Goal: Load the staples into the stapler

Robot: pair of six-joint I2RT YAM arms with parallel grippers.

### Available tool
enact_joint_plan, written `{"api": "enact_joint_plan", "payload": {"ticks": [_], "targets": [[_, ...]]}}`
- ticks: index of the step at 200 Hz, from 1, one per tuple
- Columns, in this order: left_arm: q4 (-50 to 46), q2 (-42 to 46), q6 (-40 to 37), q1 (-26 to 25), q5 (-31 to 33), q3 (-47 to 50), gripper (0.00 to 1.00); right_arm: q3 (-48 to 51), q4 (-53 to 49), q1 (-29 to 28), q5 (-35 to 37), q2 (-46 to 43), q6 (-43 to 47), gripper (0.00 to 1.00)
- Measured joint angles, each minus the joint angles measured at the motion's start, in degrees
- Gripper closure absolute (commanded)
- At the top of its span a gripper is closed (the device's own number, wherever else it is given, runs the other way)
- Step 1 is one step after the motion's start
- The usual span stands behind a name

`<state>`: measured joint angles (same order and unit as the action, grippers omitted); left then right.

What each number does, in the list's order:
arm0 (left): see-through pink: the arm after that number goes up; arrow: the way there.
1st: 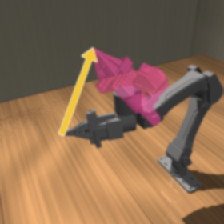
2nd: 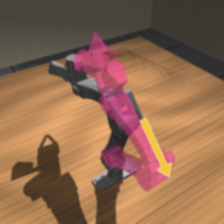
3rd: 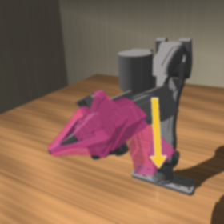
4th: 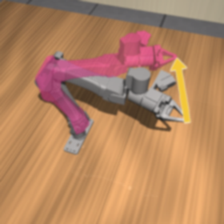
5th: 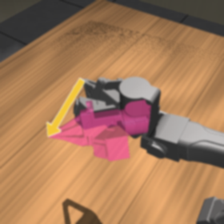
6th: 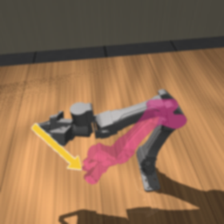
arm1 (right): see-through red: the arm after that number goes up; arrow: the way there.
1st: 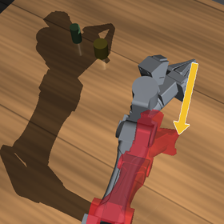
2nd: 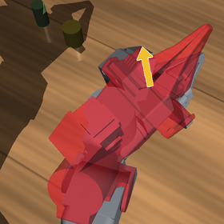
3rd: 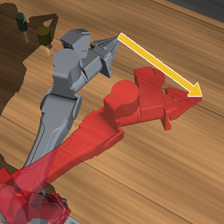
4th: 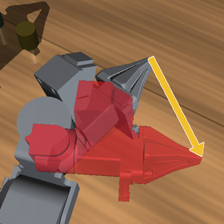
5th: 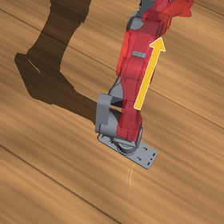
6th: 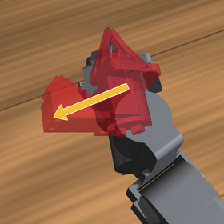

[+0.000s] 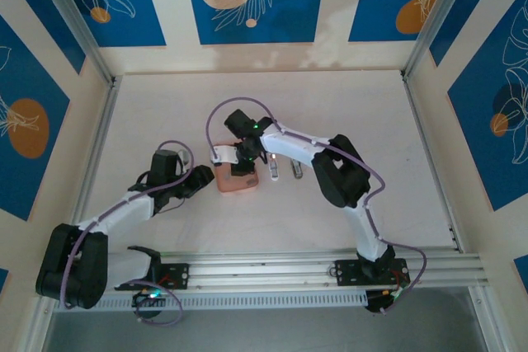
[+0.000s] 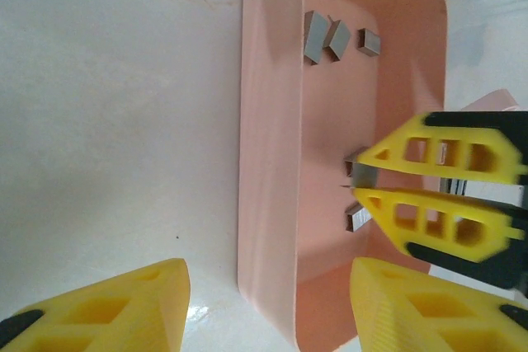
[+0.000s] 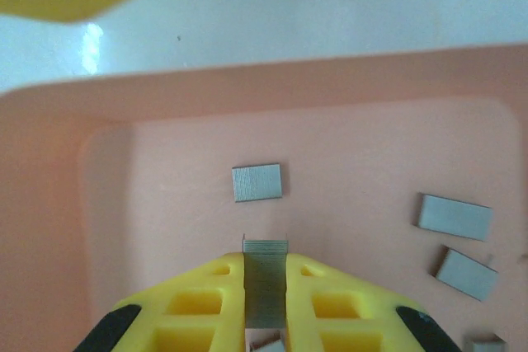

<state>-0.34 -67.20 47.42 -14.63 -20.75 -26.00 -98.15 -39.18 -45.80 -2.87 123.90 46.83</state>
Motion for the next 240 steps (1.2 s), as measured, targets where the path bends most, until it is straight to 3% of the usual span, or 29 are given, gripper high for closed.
{"api": "enact_joint_plan", "payload": {"ticks": [53, 103, 174, 240], "targets": [[-2.0, 2.4, -0.8, 0.0, 0.0, -1.4, 0.49, 6.6, 5.1, 0.6, -2.6, -9.6, -7.8, 0.84], [-4.0, 3.2, -2.0, -2.4, 0.5, -4.9, 0.49, 20.7, 12.1, 2.7, -2.9, -24.0, -22.5, 0.85], [-4.9, -4.1, -4.4, -14.5, 4.0, -12.4, 0.48, 46.5, 18.7, 4.9, 2.9, -45.3, -50.9, 0.85], [-2.7, -13.6, -4.3, -24.5, 6.3, -16.7, 0.48, 55.5, 11.5, 7.5, 10.1, -50.2, -72.1, 0.85]]}}
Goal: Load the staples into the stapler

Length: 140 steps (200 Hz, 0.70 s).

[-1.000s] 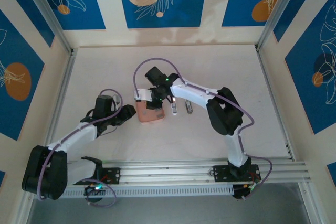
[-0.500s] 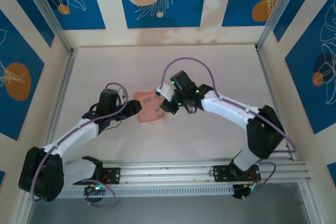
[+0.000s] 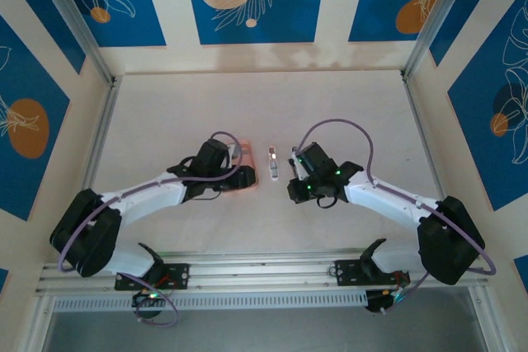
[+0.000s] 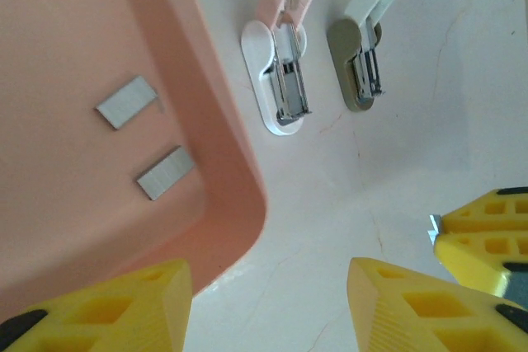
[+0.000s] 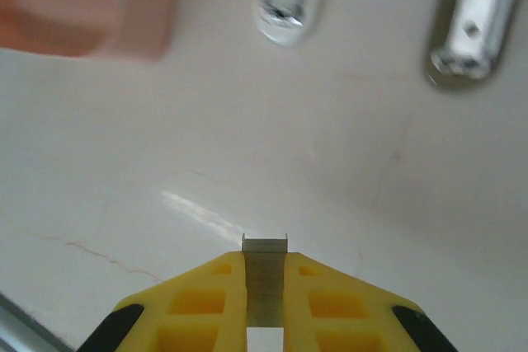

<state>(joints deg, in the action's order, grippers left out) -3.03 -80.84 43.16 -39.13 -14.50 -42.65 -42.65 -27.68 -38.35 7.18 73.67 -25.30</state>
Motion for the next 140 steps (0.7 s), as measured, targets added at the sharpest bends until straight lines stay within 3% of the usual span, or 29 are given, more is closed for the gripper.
{"api": "enact_joint_plan", "payload": {"ticks": [54, 140], "targets": [[1.1, -1.0, 0.4, -3.3, 2.1, -0.2, 0.48, 4.5, -3.9, 3.2, 2.1, 0.0, -7.9, 0.85], [3.4, -1.7, 0.4, -4.9, 3.5, -0.3, 0.48, 6.1, -6.6, 4.1, 4.5, 2.1, -11.1, 0.8]]}}
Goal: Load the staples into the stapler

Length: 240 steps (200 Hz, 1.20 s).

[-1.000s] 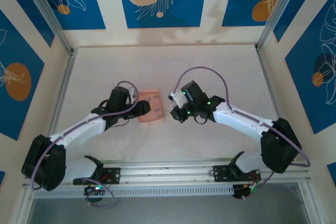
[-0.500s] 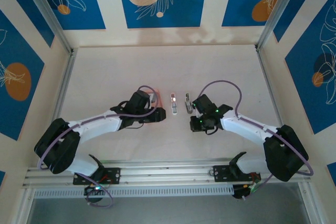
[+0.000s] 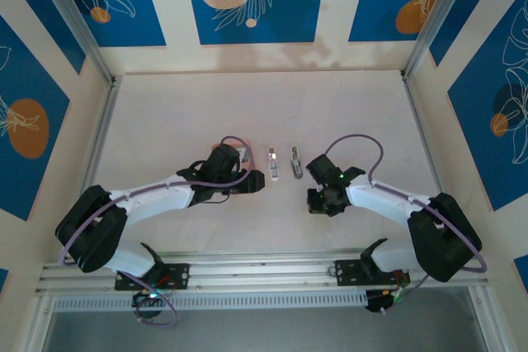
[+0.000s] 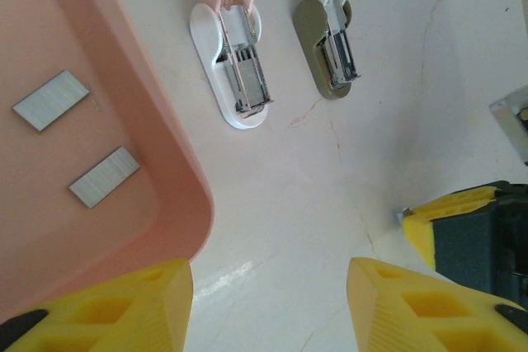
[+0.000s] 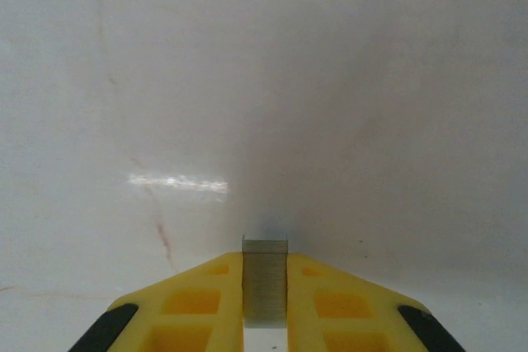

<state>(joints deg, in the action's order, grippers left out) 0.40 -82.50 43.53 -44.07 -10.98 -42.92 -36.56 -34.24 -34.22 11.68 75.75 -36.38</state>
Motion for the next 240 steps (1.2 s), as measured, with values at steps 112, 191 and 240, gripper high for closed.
{"api": "enact_joint_plan", "payload": {"ticks": [112, 191, 240], "targets": [[4.0, -0.9, -0.7, -0.4, 1.0, 0.4, 0.48, -3.3, -8.7, 2.6, -1.3, -5.6, -1.9, 0.64], [5.3, 2.9, -2.7, -0.6, 4.5, 5.0, 0.48, -7.9, -11.9, 6.5, -7.6, -1.0, 3.3, 0.63], [6.8, 3.0, -3.2, -0.6, 5.4, 7.0, 0.48, -11.6, -13.9, 6.4, -7.2, 5.7, 5.4, 0.63]]}}
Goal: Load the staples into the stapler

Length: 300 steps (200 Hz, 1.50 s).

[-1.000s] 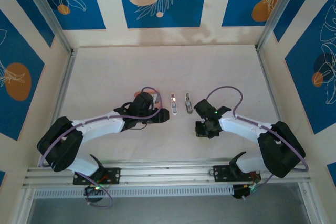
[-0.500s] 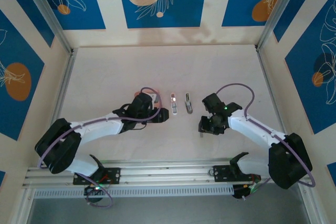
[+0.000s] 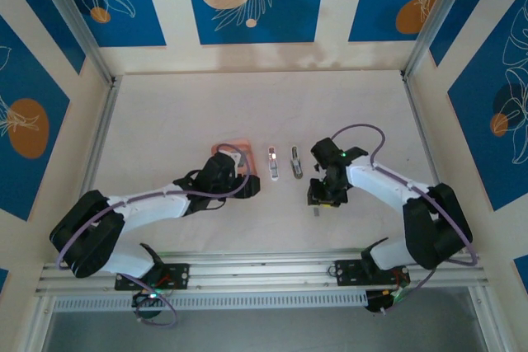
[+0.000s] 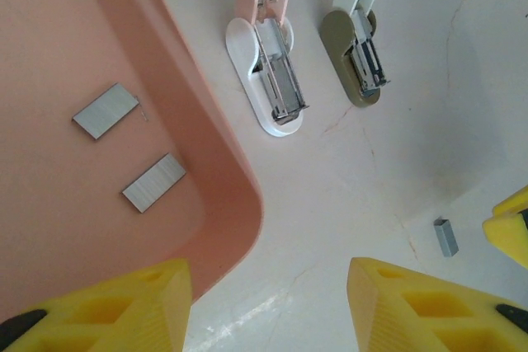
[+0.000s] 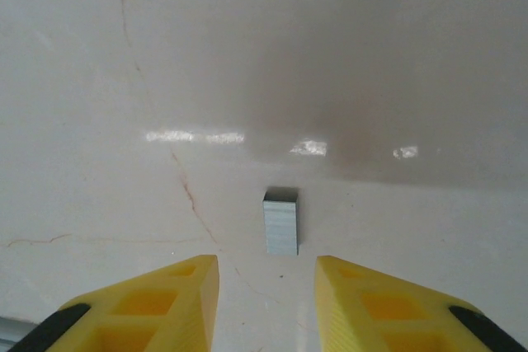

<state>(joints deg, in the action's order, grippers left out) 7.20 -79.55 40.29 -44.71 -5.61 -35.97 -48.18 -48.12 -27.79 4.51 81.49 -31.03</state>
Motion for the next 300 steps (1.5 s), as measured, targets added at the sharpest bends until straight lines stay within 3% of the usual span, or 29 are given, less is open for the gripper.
{"api": "enact_joint_plan", "payload": {"ticks": [66, 122, 253, 300], "targets": [[1.8, -0.1, -0.2, 0.0, 0.2, 0.4, 0.47, -2.7, -1.3, -1.9, 1.7, 8.1, 1.2, 0.65], [3.1, -2.3, -0.4, 0.0, -0.3, 0.3, 0.47, -2.8, -1.1, -2.3, 3.1, 11.2, 1.6, 0.74], [4.2, -1.9, -0.4, 0.0, -0.7, 1.1, 0.47, -3.4, -1.3, -4.1, 4.7, 12.4, 0.9, 0.79], [4.6, -0.7, -0.4, 0.0, 0.2, 1.8, 0.47, 0.5, 3.4, -4.2, 5.9, 6.2, -1.5, 0.8]]}}
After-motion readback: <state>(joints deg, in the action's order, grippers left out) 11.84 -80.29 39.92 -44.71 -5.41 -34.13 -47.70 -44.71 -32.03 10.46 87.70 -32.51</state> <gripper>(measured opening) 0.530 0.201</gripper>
